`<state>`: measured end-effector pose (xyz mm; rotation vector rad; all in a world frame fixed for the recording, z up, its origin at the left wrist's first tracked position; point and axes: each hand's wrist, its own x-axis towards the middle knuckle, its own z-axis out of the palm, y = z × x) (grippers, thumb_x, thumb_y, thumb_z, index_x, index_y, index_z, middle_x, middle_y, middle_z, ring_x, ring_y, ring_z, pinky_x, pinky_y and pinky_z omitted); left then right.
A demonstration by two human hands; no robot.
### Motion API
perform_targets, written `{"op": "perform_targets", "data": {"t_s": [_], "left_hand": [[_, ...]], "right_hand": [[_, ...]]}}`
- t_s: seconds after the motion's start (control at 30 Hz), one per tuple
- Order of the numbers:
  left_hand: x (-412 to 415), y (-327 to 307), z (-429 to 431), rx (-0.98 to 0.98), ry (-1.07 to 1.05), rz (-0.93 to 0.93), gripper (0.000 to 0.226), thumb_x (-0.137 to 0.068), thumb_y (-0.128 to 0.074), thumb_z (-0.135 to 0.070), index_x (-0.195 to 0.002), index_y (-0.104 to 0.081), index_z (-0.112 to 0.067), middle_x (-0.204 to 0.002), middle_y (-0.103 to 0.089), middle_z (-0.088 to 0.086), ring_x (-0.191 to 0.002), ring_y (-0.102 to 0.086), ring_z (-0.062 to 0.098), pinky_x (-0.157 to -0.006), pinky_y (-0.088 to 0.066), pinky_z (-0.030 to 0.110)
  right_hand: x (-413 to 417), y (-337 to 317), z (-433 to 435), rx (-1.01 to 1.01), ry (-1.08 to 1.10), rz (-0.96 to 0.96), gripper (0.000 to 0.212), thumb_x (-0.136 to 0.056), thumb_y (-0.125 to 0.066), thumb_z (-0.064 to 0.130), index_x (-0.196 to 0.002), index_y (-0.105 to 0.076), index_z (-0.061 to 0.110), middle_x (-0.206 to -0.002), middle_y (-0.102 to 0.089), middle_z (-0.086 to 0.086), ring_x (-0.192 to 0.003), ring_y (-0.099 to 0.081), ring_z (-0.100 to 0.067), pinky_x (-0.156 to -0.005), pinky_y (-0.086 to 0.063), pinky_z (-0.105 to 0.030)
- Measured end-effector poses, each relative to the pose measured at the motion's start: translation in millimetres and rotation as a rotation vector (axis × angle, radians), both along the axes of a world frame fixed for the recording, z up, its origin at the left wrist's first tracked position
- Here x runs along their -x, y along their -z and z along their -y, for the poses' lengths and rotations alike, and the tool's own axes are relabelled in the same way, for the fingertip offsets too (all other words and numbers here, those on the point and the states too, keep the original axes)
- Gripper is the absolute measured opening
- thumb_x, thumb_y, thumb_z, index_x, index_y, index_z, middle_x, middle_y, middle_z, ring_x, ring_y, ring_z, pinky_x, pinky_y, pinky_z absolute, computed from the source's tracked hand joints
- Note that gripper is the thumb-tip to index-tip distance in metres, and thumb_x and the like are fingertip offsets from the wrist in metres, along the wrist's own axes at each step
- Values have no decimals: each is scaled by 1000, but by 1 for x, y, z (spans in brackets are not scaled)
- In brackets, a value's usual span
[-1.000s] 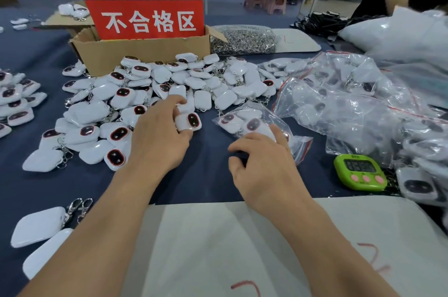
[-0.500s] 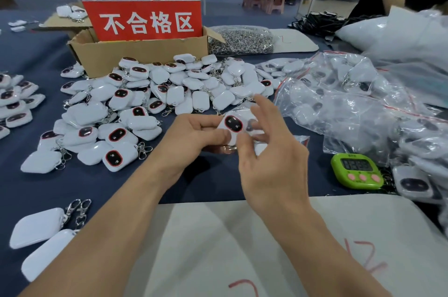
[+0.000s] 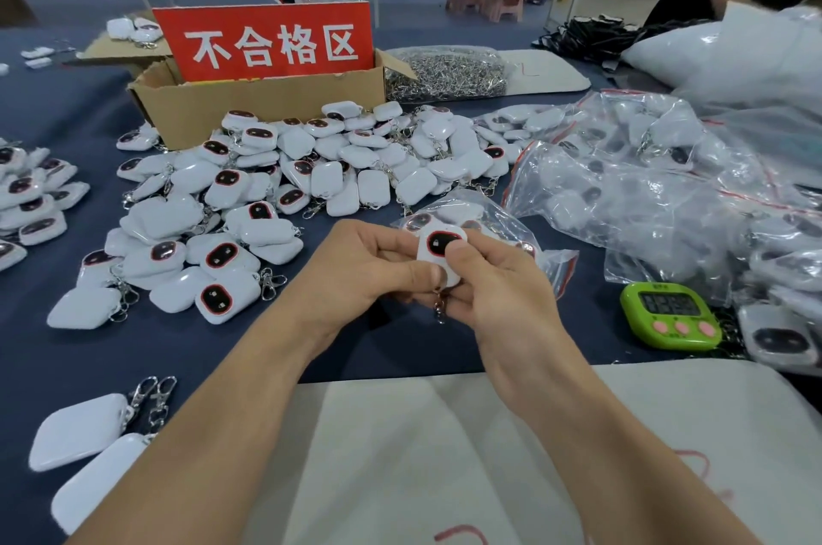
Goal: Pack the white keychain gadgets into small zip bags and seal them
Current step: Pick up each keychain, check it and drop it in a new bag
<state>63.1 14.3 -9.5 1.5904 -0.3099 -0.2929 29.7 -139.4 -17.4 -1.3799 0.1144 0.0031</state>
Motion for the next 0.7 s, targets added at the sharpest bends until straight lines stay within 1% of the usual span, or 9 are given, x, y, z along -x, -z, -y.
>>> {"op": "perform_targets", "data": {"t_s": [0.07, 0.13, 0.23, 0.3, 0.37, 0.43, 0.5, 0.57, 0.7], "left_hand": [[0, -1, -1, -21, -13, 8, 22, -77, -80, -14, -92, -80, 2, -91, -75, 26, -81, -72, 32, -83, -53, 44], [0, -3, 0, -31, -18, 8, 20, -78, -74, -18, -84, -81, -1, -85, -73, 30, -79, -69, 34, -78, -53, 40], [2, -5, 2, -52, -42, 23, 24, -80, -67, -20, -58, -76, -18, -57, -66, 5, -73, -68, 33, -65, -54, 26], [1, -4, 4, -61, -110, -2, 22, -78, -69, -25, -62, -78, -13, -64, -70, 16, -70, -69, 33, -67, -58, 32], [-1, -2, 5, -86, -175, -19, 23, -73, -70, -26, -67, -78, -6, -72, -70, 27, -60, -66, 28, -61, -56, 32], [-1, -2, 7, -127, -227, -5, 22, -68, -70, -28, -55, -73, -10, -56, -64, 15, -50, -58, 19, -53, -48, 24], [-2, 0, 7, -173, -293, 32, 26, -62, -73, -37, -45, -67, -19, -47, -54, 1, -46, -48, 13, -51, -42, 21], [-4, 4, 8, -237, -354, 72, 29, -62, -77, -44, -48, -70, -20, -49, -54, 4, -50, -46, 16, -55, -41, 28], [-4, 5, 11, -256, -296, 60, 37, -67, -78, -45, -51, -66, -13, -56, -51, 8, -56, -46, 19, -61, -40, 34]], "right_hand": [[0, 0, 1, -17, -9, -18, 31, -105, -51, 6, -89, -77, 6, -99, -77, -23, -97, -75, -43, -86, -64, -47], [0, 1, 1, 23, 17, -15, 31, -104, -52, 7, -87, -78, 8, -98, -77, -23, -98, -73, -45, -91, -61, -56], [0, 5, -2, 51, 32, 15, 30, -105, -52, 10, -88, -76, 10, -101, -74, -27, -104, -67, -51, -94, -57, -62], [0, 5, -5, 57, 1, 13, 31, -106, -50, 11, -90, -76, 13, -100, -76, -23, -102, -71, -47, -92, -60, -54], [-1, 5, -4, 71, -35, -14, 33, -106, -48, 10, -91, -77, 14, -97, -79, -15, -96, -76, -38, -86, -64, -42], [-2, 7, -3, 117, -72, -17, 30, -106, -47, 9, -98, -76, 12, -98, -79, -13, -94, -78, -30, -83, -64, -35], [-3, 8, -4, 200, -106, 4, 25, -103, -49, 8, -104, -74, 11, -100, -79, -14, -98, -76, -32, -89, -63, -44], [-2, 8, -5, 250, -127, 29, 21, -93, -57, 13, -104, -75, 17, -98, -79, -9, -99, -75, -31, -94, -60, -53], [-3, 9, -3, 215, -92, 21, 23, -78, -63, 22, -97, -75, 26, -92, -79, -4, -94, -76, -30, -90, -61, -55]]}}
